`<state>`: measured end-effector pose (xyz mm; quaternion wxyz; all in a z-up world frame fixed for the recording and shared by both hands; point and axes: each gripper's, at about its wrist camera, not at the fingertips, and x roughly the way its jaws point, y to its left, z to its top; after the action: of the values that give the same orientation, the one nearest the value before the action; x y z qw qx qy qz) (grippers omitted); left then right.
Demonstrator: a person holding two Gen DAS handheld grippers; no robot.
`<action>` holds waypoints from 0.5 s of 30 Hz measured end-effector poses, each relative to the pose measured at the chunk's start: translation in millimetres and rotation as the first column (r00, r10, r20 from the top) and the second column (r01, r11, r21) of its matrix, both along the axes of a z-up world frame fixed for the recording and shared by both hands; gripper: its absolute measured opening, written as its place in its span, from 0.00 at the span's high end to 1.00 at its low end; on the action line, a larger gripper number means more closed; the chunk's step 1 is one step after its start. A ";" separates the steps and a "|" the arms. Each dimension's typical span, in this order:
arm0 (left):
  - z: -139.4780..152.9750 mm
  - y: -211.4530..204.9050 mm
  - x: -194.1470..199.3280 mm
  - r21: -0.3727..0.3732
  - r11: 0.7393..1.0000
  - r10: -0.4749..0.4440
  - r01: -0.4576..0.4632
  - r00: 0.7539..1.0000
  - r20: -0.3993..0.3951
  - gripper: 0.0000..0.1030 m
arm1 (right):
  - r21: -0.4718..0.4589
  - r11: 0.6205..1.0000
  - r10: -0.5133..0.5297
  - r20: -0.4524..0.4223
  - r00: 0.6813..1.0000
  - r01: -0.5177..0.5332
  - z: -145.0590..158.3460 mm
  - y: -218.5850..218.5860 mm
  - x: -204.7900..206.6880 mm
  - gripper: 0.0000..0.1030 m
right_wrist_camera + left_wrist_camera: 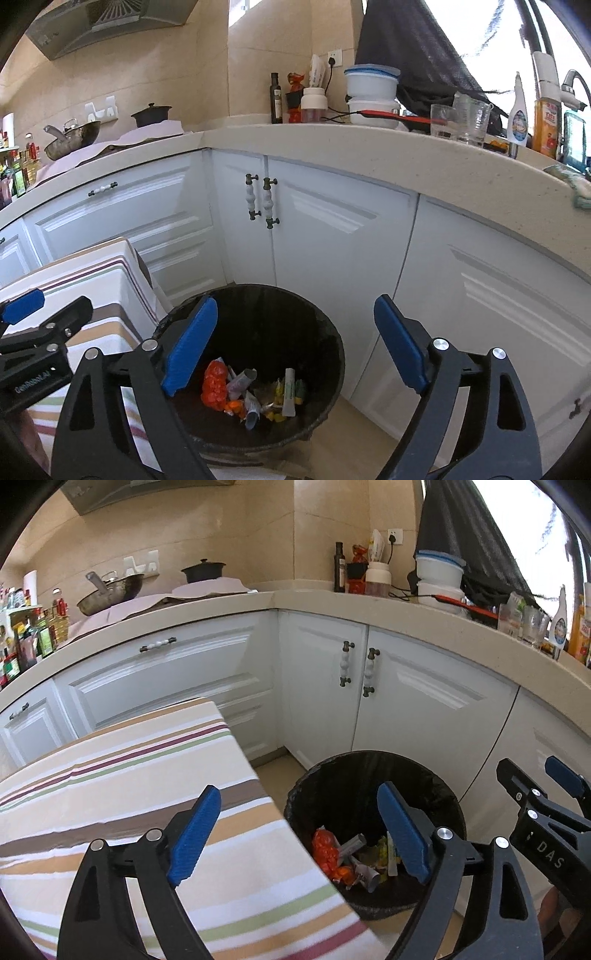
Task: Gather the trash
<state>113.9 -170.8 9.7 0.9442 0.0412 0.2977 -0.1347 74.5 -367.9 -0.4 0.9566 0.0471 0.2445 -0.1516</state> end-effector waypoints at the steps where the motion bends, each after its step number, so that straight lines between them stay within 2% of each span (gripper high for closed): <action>1: 2.3 3.3 -5.5 -0.001 1.000 0.002 -0.002 1.000 0.009 0.18 | -0.003 1.000 0.001 0.001 1.000 -0.001 1.2 1.6 -3.1 0.17; 15: 18.3 25.7 -53.3 0.028 0.999 0.014 -0.016 0.998 0.053 0.17 | -0.025 1.000 0.012 0.020 1.000 -0.011 19.8 22.3 -53.3 0.13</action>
<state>60.6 -145.1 28.0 0.9521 0.0558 0.2748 -0.1223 21.2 -345.7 19.4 0.9603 0.0355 0.2333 -0.1485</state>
